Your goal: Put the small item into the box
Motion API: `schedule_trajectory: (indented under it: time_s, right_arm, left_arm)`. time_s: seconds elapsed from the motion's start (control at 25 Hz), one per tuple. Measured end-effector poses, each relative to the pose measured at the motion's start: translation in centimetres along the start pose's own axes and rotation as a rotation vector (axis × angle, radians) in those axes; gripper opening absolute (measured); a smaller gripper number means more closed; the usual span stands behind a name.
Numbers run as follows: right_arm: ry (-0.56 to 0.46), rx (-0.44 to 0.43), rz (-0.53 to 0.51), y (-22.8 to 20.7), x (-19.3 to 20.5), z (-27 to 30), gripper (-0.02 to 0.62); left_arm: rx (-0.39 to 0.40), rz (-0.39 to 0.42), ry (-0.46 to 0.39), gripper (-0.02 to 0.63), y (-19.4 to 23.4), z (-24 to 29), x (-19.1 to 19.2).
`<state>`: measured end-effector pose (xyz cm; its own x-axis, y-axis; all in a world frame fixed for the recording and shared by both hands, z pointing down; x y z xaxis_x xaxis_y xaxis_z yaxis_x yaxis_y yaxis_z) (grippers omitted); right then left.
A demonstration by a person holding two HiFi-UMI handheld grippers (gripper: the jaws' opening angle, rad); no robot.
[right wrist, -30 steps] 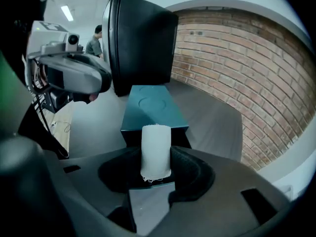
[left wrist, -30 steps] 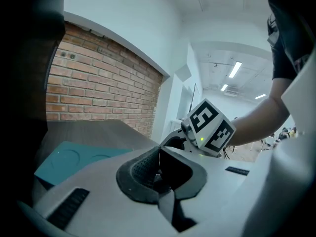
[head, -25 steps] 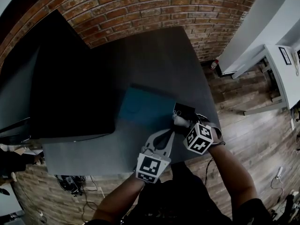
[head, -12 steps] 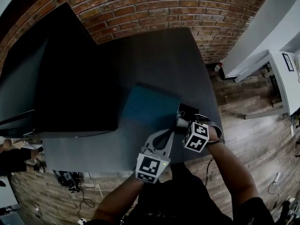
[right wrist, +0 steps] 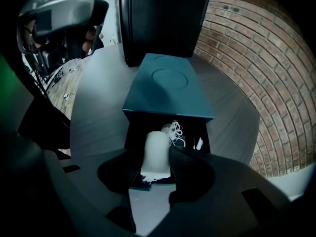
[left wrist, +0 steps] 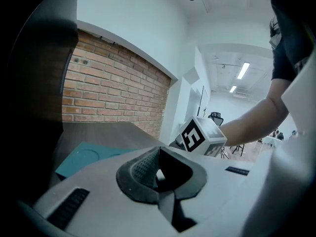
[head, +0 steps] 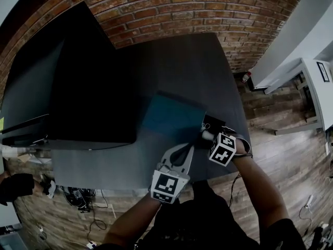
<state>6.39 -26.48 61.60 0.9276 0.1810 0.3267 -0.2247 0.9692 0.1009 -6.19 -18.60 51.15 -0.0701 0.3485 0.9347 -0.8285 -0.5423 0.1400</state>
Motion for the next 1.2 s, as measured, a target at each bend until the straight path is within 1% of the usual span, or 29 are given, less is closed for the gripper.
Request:
schedule_trajectory:
  time_s: [0.28,0.4,0.48,0.52,0.56,0.68,0.72,0.84,1.0,1.2]
  right_arm:
    - [-0.027,0.035,0.021,0.3,-0.1,-1.0,0.204]
    - [-0.062,0.07,0.032,0.7,-0.4,-2.3,0.199]
    - [-0.103,0.109,0.054,0.8,-0.6,-3.5,0.179]
    - [-0.131,0.133,0.074,0.8,-0.8,-4.3,0.165]
    - [-0.166,0.16,0.1,0.7,-1.0,-5.2,0.137]
    - [-0.3,0.24,0.21,0.3,-1.7,-8.1,0.05]
    - [-0.349,0.264,0.249,0.3,-1.9,-9.1,0.034]
    - [-0.489,0.318,0.349,0.5,-2.3,-12.0,0.02]
    - [-0.634,0.363,0.451,1.4,-2.7,-15.6,0.02]
    - [-0.798,0.389,0.584,3.0,-3.0,-19.5,0.019]
  left_arm:
    - [0.0,0.018,-0.01,0.035,-0.3,-1.4,-0.4]
    - [0.003,0.029,-0.02,0.034,-0.7,-2.2,-0.5]
    - [0.005,0.034,-0.031,0.034,-0.9,-2.9,-0.8]
    - [0.006,0.036,-0.037,0.034,-1.0,-3.2,-1.0]
    - [0.006,0.038,-0.043,0.034,-1.0,-3.5,-1.1]
    - [0.003,0.043,-0.056,0.034,-0.8,-4.5,-1.4]
    - [0.004,0.043,-0.059,0.034,-0.8,-4.8,-1.5]
    - [0.008,0.047,-0.068,0.034,-1.0,-5.7,-2.1]
    - [0.0,0.048,-0.075,0.034,-0.8,-7.1,-3.2]
    - [0.01,0.034,-0.117,0.034,0.1,-9.1,-5.1]
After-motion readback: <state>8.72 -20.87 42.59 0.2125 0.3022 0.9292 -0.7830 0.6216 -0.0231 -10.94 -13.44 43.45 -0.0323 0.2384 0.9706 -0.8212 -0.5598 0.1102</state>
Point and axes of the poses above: the fingertips, and each gripper's own axes: z forward along the fingers, y to its left, x out of its underside, the point moved 7 cm from there along -z, backward along the fingers, and after that the axes turned 3 degrees about z, right-handed, at the moved point
